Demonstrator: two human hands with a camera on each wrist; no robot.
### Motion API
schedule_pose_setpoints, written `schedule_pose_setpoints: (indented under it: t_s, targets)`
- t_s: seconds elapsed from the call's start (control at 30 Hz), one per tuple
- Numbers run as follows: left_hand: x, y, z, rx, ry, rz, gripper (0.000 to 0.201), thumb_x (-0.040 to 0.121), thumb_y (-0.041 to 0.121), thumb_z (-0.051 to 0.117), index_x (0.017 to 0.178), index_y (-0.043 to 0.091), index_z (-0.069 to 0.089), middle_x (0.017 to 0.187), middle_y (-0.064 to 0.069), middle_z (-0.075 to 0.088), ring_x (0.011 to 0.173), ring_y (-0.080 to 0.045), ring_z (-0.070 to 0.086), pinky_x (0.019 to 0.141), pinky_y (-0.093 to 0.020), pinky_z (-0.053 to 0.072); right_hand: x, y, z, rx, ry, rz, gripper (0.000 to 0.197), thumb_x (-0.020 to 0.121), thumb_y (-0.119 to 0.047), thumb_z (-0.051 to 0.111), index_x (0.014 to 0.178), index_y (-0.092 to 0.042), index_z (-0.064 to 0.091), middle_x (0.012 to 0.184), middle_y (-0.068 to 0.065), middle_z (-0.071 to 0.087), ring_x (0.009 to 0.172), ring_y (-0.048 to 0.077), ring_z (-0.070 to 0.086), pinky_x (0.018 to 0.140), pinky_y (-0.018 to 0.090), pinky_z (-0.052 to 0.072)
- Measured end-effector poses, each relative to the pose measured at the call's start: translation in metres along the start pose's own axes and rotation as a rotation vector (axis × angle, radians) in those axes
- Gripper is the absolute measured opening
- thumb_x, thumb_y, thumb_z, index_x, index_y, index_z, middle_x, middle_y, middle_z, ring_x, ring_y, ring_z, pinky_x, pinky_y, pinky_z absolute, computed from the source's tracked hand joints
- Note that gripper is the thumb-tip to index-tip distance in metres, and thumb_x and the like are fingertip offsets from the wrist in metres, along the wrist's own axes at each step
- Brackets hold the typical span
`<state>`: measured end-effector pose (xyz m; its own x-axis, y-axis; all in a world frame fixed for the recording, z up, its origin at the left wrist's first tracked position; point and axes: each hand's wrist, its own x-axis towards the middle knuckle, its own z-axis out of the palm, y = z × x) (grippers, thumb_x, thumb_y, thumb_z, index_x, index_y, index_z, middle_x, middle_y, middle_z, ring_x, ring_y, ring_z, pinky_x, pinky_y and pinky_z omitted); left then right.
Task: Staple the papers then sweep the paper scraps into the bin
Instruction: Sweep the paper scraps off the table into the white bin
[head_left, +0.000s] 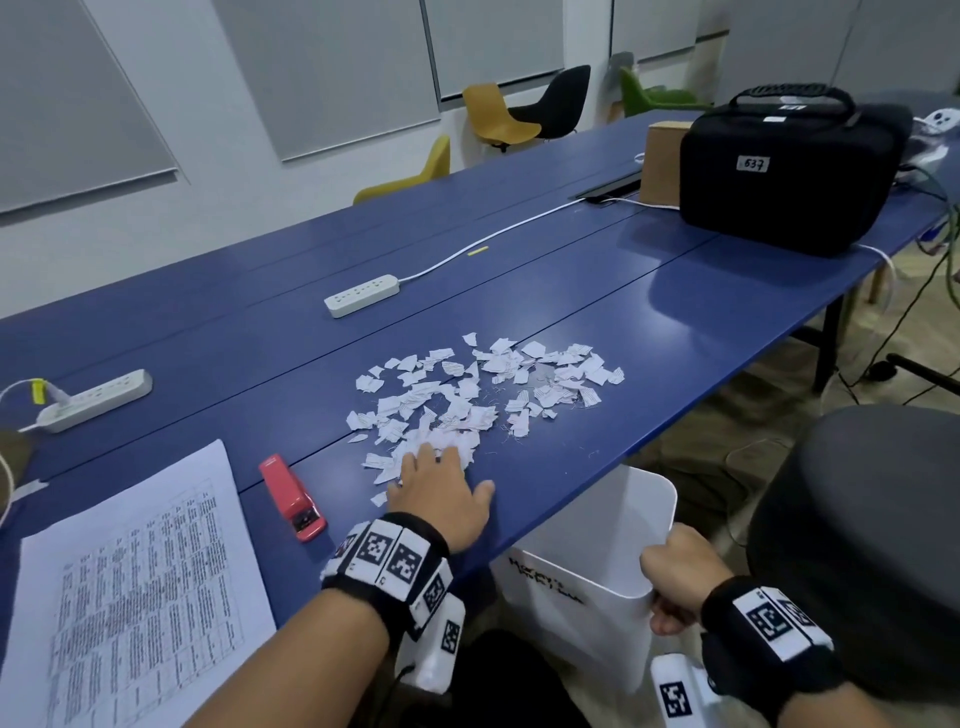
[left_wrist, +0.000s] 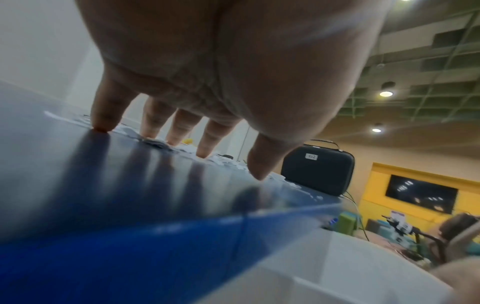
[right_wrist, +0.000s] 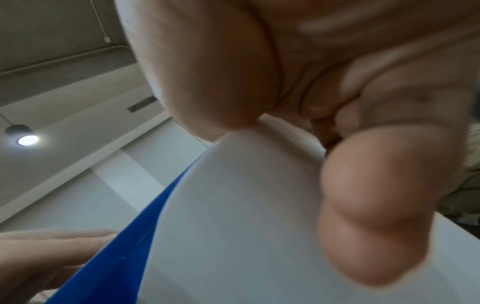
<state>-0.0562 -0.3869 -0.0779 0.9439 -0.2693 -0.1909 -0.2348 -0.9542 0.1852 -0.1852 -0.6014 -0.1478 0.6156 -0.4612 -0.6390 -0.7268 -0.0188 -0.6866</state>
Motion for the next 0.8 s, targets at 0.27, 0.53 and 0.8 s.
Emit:
schedule_pose_setpoints:
  t_s: [0.27, 0.53, 0.8]
  targets:
    - [-0.032, 0.03, 0.018, 0.01, -0.026, 0.208, 0.061, 0.094, 0.049, 0.044, 0.147, 0.022, 0.031, 0.165, -0.008, 0.008, 0.153, -0.028, 0.003, 0.122, -0.051, 0.012, -0.005, 0.0, 0.001, -0.023, -0.003, 0.013, 0.024, 0.087, 0.003, 0.035, 0.098, 0.002, 0.056, 0.057, 0.015, 0.049, 0.033, 0.021, 0.044, 0.041, 0.027, 0.043]
    - [-0.054, 0.058, 0.054, 0.032, 0.085, 0.564, 0.056, 0.095, 0.034, 0.045, 0.148, 0.02, 0.033, 0.165, -0.008, 0.009, 0.153, -0.026, 0.003, 0.123, -0.043, 0.01, -0.01, -0.003, -0.001, -0.065, -0.023, -0.004, 0.037, 0.084, 0.0, 0.038, 0.113, 0.005, 0.061, 0.047, 0.015, 0.051, 0.031, 0.025, 0.049, 0.039, 0.028, 0.045]
    - [-0.051, 0.053, 0.053, -0.198, 0.301, 0.801, 0.037, 0.082, 0.024, 0.053, 0.119, 0.023, 0.058, 0.137, 0.0, 0.055, 0.123, -0.02, 0.055, 0.095, -0.036, 0.05, -0.014, -0.005, -0.002, -0.074, -0.025, 0.003, 0.028, 0.086, 0.002, 0.039, 0.102, 0.008, 0.06, 0.048, 0.016, 0.052, 0.029, 0.026, 0.051, 0.042, 0.032, 0.047]
